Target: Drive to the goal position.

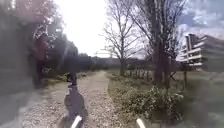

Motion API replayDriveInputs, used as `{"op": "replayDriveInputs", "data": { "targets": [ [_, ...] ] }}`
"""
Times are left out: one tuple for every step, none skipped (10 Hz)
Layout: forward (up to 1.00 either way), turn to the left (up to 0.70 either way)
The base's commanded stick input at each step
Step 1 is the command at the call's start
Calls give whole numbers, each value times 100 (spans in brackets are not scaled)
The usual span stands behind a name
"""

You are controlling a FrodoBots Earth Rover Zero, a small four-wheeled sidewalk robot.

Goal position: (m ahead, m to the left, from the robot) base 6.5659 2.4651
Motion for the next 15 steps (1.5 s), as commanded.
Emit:
{"op": "replayDriveInputs", "data": {
  "targets": [
    [50, 0],
    [50, 0],
    [50, 0],
    [50, 0],
    [50, 0],
    [50, 0],
    [50, 0],
    [50, 0],
    [50, 0],
    [50, 0],
    [50, 0],
    [50, 0],
    [50, 0],
    [50, 0],
    [50, 0]
  ]
}}
